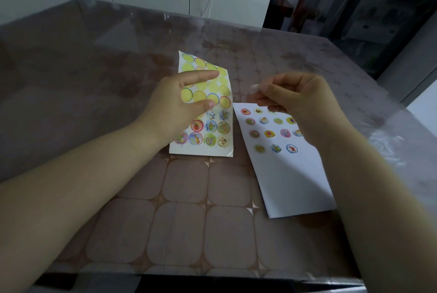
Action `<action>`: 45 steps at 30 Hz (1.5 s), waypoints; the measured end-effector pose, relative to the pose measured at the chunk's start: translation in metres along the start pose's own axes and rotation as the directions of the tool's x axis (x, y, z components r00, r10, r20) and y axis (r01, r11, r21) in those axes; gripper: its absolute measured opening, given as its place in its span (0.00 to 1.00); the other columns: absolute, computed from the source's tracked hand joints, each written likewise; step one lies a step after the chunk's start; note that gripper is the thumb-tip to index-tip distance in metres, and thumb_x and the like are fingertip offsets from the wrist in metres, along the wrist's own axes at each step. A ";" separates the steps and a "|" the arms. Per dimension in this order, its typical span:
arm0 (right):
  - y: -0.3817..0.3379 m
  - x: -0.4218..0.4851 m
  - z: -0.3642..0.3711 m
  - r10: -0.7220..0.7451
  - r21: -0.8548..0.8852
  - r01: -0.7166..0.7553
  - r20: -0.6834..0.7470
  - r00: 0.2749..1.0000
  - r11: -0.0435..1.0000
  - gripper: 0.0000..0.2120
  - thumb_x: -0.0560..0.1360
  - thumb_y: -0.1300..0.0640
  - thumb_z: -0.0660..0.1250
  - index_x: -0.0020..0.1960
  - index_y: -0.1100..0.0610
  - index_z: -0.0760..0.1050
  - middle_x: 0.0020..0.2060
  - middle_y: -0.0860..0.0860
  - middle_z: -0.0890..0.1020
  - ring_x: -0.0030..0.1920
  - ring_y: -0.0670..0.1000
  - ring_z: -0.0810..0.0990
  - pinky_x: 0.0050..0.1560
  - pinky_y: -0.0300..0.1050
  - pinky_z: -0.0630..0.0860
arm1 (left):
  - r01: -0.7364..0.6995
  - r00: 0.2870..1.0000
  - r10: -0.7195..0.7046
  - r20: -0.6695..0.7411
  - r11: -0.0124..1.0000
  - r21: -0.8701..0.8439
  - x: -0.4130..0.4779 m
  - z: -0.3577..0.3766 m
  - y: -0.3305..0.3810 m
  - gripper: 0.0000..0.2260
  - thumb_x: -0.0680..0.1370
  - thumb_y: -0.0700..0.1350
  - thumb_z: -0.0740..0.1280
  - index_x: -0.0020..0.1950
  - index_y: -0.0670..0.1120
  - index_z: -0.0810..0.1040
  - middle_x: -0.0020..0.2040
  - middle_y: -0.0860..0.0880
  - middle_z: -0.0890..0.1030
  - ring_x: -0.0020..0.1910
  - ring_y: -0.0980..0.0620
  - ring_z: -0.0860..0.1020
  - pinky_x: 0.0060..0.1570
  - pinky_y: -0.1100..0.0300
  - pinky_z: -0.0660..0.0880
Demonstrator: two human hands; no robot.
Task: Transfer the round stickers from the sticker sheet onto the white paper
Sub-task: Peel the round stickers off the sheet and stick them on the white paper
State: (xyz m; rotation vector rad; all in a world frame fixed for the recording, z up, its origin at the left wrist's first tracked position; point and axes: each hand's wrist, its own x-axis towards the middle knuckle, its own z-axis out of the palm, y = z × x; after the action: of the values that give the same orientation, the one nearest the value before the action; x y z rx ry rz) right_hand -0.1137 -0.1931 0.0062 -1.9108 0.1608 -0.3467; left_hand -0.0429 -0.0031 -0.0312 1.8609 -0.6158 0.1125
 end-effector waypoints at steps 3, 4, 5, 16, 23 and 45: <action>-0.006 -0.001 -0.015 -0.009 -0.228 0.009 0.002 1.000 0.974 0.02 0.68 0.57 0.73 0.40 0.51 0.83 0.35 0.46 0.85 0.36 0.45 0.81 0.45 0.41 0.78 | 0.009 1.000 -0.009 0.005 1.000 0.001 -0.001 -0.001 0.000 0.19 0.70 0.40 0.73 0.58 0.56 0.77 0.60 0.53 0.78 0.60 0.59 0.75 0.64 0.57 0.70; -0.010 -0.003 -0.020 0.003 -0.270 0.002 0.016 1.000 0.963 0.02 0.67 0.55 0.73 0.40 0.50 0.83 0.36 0.46 0.85 0.38 0.48 0.82 0.48 0.42 0.78 | 0.015 1.000 -0.015 0.007 1.000 -0.002 -0.001 -0.001 0.000 0.19 0.70 0.40 0.73 0.58 0.56 0.77 0.60 0.54 0.78 0.59 0.59 0.75 0.63 0.56 0.70; -0.014 -0.005 -0.026 0.014 -0.293 -0.003 0.034 0.999 0.956 0.02 0.67 0.54 0.74 0.40 0.50 0.84 0.36 0.46 0.85 0.41 0.50 0.83 0.51 0.42 0.78 | 0.021 1.000 -0.021 0.010 1.000 -0.007 -0.001 -0.001 0.001 0.19 0.70 0.40 0.73 0.58 0.56 0.78 0.60 0.54 0.78 0.59 0.59 0.75 0.63 0.56 0.71; 0.005 -0.024 -0.078 0.338 -0.592 -0.228 0.082 0.937 0.773 0.05 0.63 0.56 0.77 0.37 0.49 0.83 0.32 0.46 0.85 0.36 0.43 0.82 0.46 0.41 0.78 | 0.116 0.993 -0.111 0.036 0.956 -0.271 -0.003 0.003 0.005 0.18 0.71 0.37 0.70 0.55 0.56 0.78 0.58 0.55 0.79 0.53 0.57 0.79 0.51 0.63 0.76; 0.027 -0.037 -0.081 0.405 -0.437 -0.364 0.001 0.914 0.823 0.03 0.64 0.55 0.75 0.38 0.50 0.84 0.37 0.45 0.84 0.35 0.46 0.76 0.36 0.37 0.72 | 0.148 0.988 -0.156 0.016 0.899 -0.413 0.000 0.005 0.006 0.28 0.75 0.30 0.61 0.68 0.57 0.65 0.59 0.49 0.73 0.35 0.64 0.78 0.34 0.70 0.73; 0.038 -0.031 -0.070 0.406 -0.476 -0.399 -0.094 0.909 0.784 0.17 0.65 0.55 0.76 0.50 0.54 0.73 0.41 0.49 0.74 0.37 0.49 0.74 0.37 0.45 0.74 | 0.259 0.962 -0.176 0.207 0.827 -0.500 -0.001 0.008 0.007 0.33 0.70 0.29 0.57 0.66 0.62 0.66 0.65 0.42 0.71 0.52 0.46 0.80 0.53 0.50 0.77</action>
State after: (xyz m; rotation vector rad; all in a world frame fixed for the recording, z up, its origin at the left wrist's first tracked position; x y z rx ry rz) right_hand -0.1626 -0.2603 -0.0113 -2.3037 0.6969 0.0085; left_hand -0.0489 -0.0113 -0.0285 1.3951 -0.4709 -0.3277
